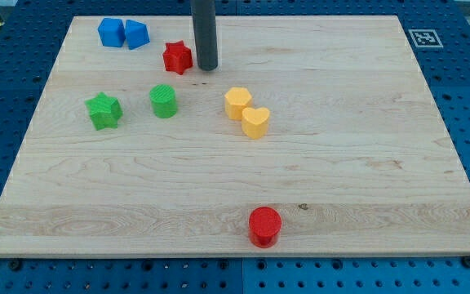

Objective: Place the red star at the bottom of the blue cube

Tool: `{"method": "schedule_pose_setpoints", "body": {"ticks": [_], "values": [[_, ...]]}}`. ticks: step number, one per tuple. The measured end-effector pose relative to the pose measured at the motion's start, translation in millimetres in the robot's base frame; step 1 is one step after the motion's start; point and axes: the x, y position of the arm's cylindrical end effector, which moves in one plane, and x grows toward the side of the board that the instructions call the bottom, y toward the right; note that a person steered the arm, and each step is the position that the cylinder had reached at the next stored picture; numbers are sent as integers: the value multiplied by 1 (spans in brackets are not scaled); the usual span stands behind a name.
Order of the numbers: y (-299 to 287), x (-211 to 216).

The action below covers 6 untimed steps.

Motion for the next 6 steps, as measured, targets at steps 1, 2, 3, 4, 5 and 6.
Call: {"method": "schedule_pose_setpoints", "body": {"ticks": [1, 2, 3, 4, 5, 6], "values": [[-25, -1], [-58, 1], [-75, 1], [-68, 7], [-71, 20], [-74, 20]]}}
